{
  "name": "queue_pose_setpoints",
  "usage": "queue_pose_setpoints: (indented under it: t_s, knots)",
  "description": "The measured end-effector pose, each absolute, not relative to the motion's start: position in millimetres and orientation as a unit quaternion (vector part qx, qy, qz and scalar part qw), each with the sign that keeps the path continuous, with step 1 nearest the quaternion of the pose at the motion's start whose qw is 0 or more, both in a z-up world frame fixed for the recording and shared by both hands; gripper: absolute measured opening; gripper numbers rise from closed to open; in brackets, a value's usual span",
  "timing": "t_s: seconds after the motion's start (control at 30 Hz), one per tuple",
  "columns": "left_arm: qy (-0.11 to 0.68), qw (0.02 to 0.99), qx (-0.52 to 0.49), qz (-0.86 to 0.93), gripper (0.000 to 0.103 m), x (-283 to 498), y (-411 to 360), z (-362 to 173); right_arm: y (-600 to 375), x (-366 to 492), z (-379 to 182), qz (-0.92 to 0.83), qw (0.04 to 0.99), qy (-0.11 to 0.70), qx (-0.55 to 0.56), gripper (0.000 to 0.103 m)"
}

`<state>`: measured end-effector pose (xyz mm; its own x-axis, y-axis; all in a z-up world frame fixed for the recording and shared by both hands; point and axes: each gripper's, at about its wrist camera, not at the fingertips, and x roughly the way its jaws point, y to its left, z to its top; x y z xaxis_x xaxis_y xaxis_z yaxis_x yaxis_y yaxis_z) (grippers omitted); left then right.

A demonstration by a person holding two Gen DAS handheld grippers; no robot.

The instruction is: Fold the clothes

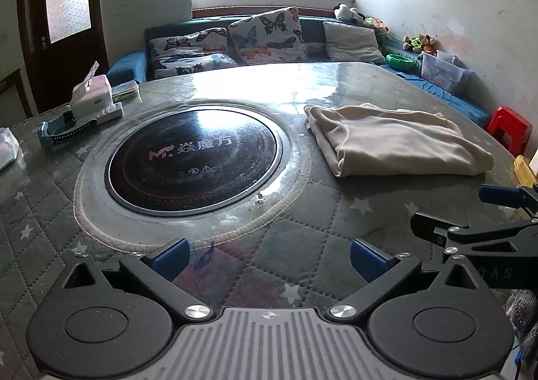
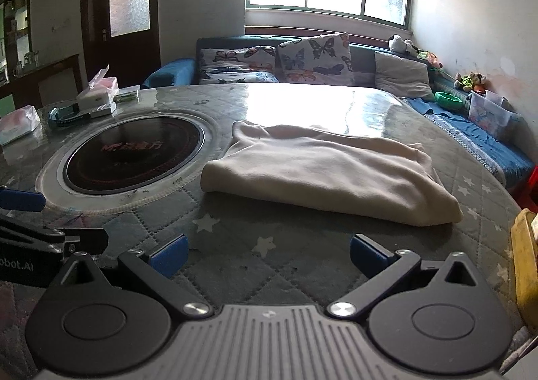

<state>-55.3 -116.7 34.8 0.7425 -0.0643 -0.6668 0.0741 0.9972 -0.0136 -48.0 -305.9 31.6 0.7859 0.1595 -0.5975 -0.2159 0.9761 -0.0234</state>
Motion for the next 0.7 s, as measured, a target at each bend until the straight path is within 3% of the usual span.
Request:
queue_pose_setpoints:
  t_s: [0.7]
  knots:
    - [0.346,0.937,0.022,-0.038,0.103,-73.0,-127.1,41.3,-310.6,-62.0,37.8,0.101,0.948,0.301,-0.037,0.103]
